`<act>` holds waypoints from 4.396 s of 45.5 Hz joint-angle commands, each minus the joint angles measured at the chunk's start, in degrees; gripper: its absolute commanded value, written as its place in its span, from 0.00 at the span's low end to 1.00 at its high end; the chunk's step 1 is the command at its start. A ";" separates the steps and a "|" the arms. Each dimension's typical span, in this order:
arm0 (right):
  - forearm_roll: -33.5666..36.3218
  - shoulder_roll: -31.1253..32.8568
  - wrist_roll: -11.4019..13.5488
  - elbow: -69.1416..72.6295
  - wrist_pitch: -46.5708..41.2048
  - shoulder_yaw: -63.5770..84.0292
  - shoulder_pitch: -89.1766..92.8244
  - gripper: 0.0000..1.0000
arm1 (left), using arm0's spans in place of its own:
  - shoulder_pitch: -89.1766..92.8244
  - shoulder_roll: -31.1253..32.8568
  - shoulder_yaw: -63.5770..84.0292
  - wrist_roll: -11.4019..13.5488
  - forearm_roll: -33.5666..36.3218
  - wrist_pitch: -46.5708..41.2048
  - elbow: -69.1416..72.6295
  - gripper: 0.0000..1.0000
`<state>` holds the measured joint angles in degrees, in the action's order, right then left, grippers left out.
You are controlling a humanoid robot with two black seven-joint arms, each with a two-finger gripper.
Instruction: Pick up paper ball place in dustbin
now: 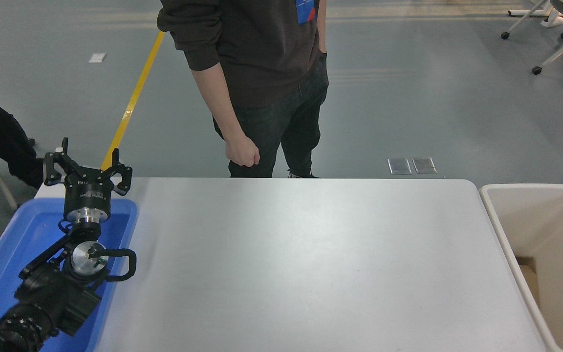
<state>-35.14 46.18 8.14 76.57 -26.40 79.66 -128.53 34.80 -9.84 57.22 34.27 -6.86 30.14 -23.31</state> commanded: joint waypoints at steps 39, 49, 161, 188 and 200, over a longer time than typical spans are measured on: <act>13.60 -15.60 0.04 -51.87 27.63 -41.68 83.79 0.00 | 0.01 0.00 0.00 0.01 -0.17 -0.08 0.02 0.99; 13.60 -17.18 -0.05 -52.14 28.60 -43.10 85.12 0.00 | 0.01 0.00 0.00 0.01 -0.17 -0.08 0.10 0.99; 20.98 -16.04 0.30 11.22 -6.64 -19.72 11.82 1.00 | 0.01 0.00 0.00 -0.08 0.00 0.01 0.02 0.99; 26.87 -20.96 0.21 20.63 -9.01 -10.40 -5.05 1.00 | 0.01 -0.18 0.09 -0.08 0.18 0.01 0.02 0.99; 30.12 -22.45 0.21 21.16 -9.19 -10.05 -7.87 1.00 | 0.01 -0.09 0.09 -0.08 0.09 0.01 0.02 0.99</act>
<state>-7.93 25.34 8.37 96.56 -35.20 68.49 -132.94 34.81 -9.95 57.29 34.19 -6.71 30.14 -23.29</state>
